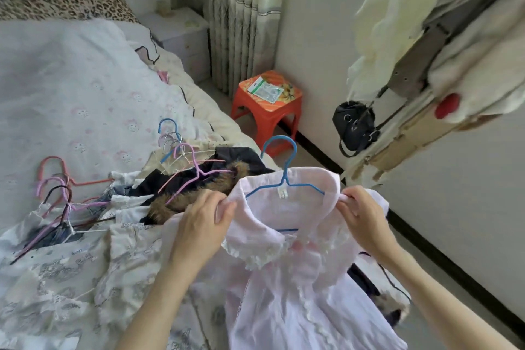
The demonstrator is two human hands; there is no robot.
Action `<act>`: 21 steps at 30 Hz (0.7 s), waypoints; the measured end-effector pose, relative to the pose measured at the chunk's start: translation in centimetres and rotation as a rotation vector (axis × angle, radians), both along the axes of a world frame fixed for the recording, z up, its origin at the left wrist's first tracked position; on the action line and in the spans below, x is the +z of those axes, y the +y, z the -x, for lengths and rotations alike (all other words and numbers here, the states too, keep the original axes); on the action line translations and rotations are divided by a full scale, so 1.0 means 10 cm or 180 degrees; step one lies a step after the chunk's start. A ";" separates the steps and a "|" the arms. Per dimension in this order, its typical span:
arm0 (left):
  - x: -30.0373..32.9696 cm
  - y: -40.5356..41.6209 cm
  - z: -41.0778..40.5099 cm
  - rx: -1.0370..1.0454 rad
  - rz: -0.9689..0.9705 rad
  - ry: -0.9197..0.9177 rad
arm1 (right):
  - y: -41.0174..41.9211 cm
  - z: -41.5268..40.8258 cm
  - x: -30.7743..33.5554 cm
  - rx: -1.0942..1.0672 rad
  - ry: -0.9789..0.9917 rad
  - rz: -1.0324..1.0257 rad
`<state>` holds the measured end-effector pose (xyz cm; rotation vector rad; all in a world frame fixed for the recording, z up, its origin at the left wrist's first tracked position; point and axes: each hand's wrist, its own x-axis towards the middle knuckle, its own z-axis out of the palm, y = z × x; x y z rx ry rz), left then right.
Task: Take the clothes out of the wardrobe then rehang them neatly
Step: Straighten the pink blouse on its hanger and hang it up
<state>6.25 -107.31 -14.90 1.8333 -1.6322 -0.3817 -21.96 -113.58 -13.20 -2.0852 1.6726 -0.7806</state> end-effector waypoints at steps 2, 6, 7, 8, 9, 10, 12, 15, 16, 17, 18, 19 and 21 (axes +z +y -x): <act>0.32 -0.05 0.32 -0.0308 0.0074 -0.0046 | 0.15 0.38 0.35 -0.0260 -0.0039 0.0292; 0.84 -0.06 0.98 -0.0681 0.0493 0.0246 | 0.54 1.12 0.91 -0.0573 -0.0217 0.0878; 0.93 -0.05 1.16 -0.0730 0.0585 0.0317 | 0.66 1.30 1.01 -0.0661 -0.0287 0.0928; 1.03 -0.03 1.39 -0.0828 0.0698 0.0337 | 0.85 1.54 1.11 -0.0820 -0.0360 0.0991; 1.13 0.01 1.61 -0.0938 0.0799 0.0338 | 1.03 1.76 1.19 -0.0995 -0.0391 0.1078; 1.22 0.04 1.83 -0.1065 0.0888 0.0264 | 1.23 1.98 1.27 -0.1172 -0.0343 0.1172; 1.38 0.13 2.28 -0.1352 0.1105 -0.0011 | 1.67 2.39 1.42 -0.1507 -0.0065 0.1346; 1.65 0.34 2.94 -0.1751 0.1303 0.0122 | 2.42 2.82 1.68 -0.1774 0.0061 0.1689; 1.77 0.43 3.15 -0.1870 0.1353 0.0272 | 2.66 2.94 1.76 -0.1799 -0.0020 0.1772; 1.88 0.53 3.35 -0.1989 0.1413 0.0380 | 2.89 3.05 1.84 -0.1850 -0.0112 0.1799; 1.96 0.62 3.55 -0.2119 0.1487 0.0431 | 3.10 3.17 1.93 -0.1939 -0.0155 0.1793; 2.04 0.72 3.74 -0.2258 0.1596 0.0439 | 3.30 3.29 2.02 -0.2039 -0.0111 0.1769; 2.17 0.95 4.10 -0.2545 0.1818 0.0424 | 3.65 3.55 2.15 -0.2148 0.0253 0.1595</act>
